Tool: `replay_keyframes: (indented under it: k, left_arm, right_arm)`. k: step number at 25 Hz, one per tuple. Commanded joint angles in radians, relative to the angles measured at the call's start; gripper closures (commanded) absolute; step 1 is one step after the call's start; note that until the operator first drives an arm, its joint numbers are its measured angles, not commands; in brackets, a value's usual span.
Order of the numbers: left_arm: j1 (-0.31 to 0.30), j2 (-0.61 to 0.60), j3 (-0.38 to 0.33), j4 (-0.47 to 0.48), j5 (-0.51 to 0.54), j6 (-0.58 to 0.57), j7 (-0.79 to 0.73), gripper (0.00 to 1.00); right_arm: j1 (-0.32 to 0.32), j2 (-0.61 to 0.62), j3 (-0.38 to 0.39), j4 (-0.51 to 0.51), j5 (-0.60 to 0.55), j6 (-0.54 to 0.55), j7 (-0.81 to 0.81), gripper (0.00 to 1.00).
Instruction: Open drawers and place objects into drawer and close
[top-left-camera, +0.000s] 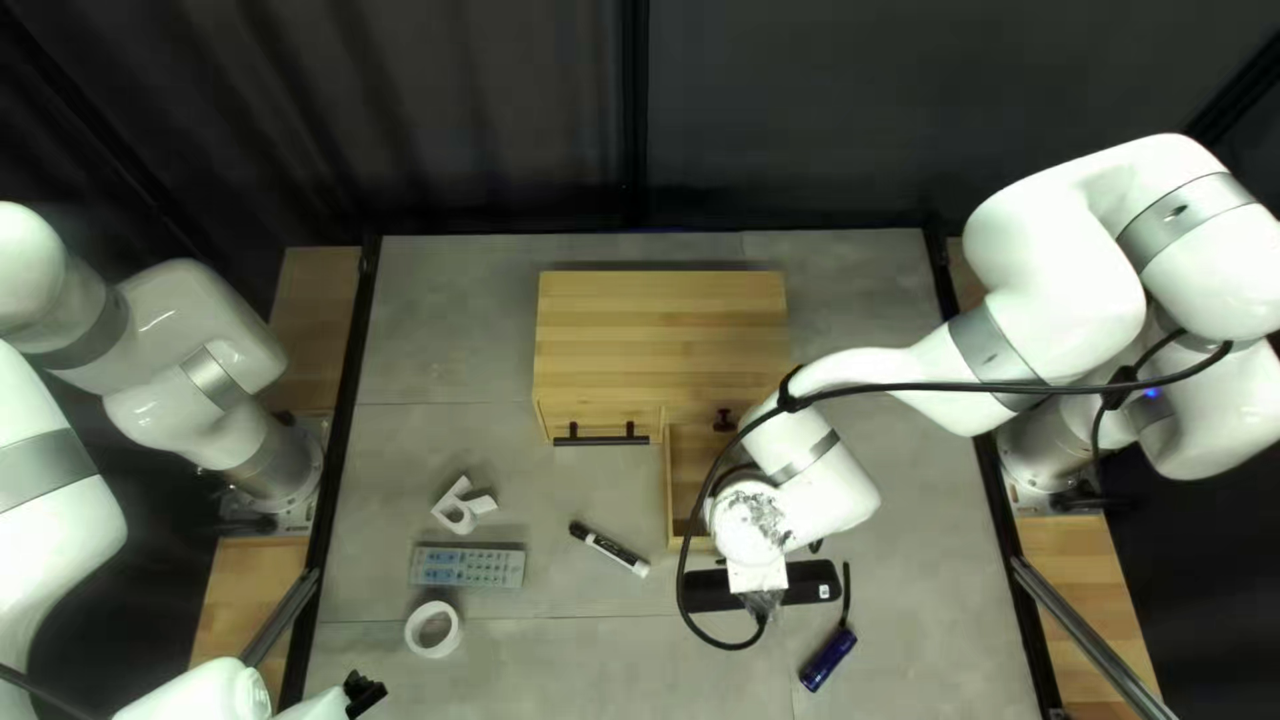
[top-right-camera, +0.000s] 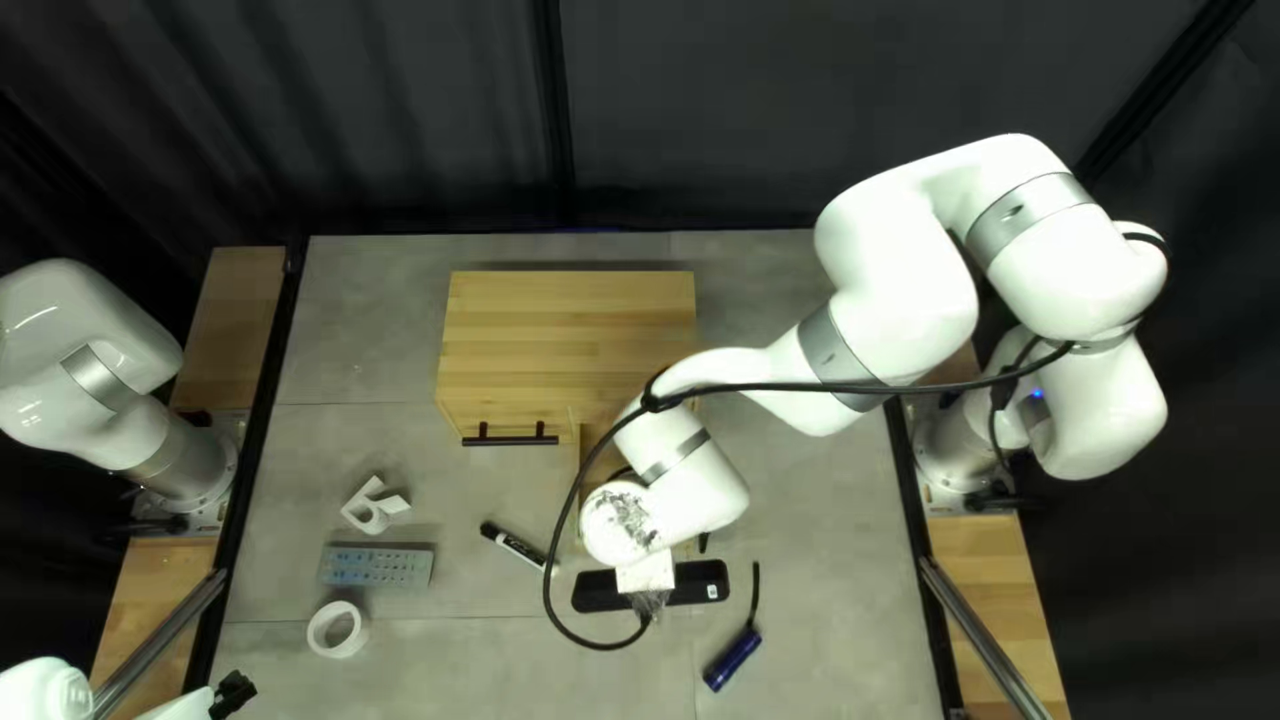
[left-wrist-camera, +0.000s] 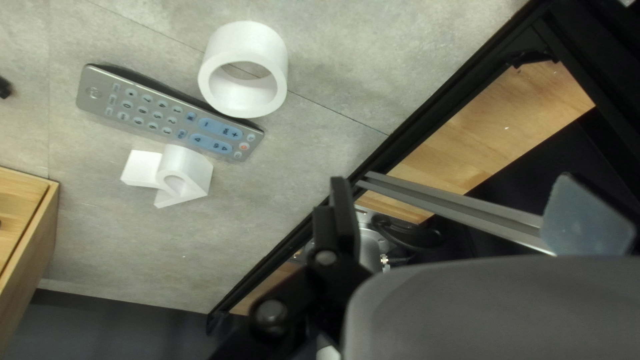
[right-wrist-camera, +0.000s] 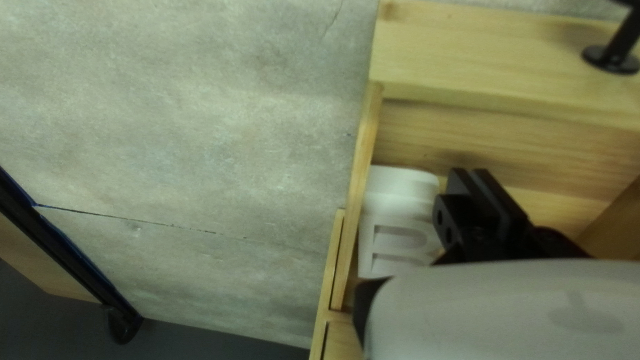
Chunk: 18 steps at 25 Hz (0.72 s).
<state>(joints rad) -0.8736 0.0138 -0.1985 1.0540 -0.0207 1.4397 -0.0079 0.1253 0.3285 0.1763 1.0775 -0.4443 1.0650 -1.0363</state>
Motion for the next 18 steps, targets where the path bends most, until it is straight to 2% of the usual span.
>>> replay_keyframes:
  k: [1,18]
  left_arm:
    - [0.000,0.000,0.000,0.000,0.000,0.000,0.000,0.00]
    - [0.000,0.000,0.000,0.000,0.000,0.000,0.000,0.00]
  right_arm:
    - [-0.002,0.000,-0.005,-0.001,-0.007,-0.001,0.004,0.99]
    - [-0.001,-0.005,-0.010,-0.014,-0.018,-0.002,0.018,0.99]
